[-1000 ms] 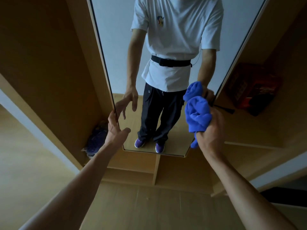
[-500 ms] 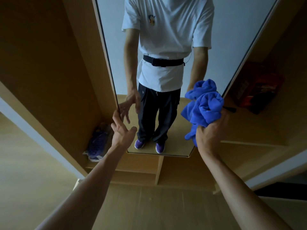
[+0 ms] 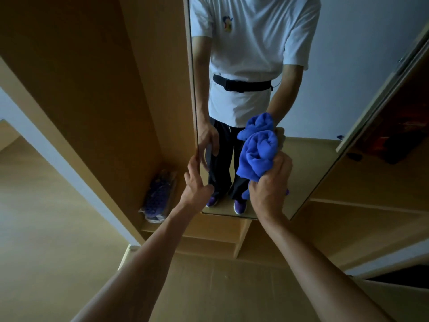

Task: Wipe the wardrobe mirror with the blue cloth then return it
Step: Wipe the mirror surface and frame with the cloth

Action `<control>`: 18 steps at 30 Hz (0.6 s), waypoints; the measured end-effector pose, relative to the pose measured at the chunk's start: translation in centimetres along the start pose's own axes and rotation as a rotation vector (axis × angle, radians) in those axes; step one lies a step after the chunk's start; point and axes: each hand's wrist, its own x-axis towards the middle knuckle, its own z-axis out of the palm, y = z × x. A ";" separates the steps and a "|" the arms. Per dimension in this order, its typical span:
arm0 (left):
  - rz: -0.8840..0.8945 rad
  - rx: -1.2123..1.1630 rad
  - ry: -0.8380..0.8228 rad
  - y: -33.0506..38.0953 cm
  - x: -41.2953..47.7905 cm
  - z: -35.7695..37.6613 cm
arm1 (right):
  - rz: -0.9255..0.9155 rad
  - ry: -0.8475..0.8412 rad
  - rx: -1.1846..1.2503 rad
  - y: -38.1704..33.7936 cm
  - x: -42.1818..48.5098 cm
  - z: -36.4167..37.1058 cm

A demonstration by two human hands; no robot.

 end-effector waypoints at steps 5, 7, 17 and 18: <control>0.006 -0.037 -0.050 -0.2 -0.1 -0.6 | -0.130 -0.048 -0.093 -2.5 -0.5 2.5; 0.041 -0.075 -0.057 -0.2 -0.2 -0.8 | -0.188 -0.132 -0.130 -3.4 -0.6 3.3; 0.204 -0.134 -0.258 -0.7 -0.2 -4.7 | -0.450 -0.475 -0.359 -6.3 0.9 2.7; 0.216 -0.124 -0.268 -0.7 -0.2 -4.9 | -0.487 -0.488 -0.393 -6.2 1.2 2.3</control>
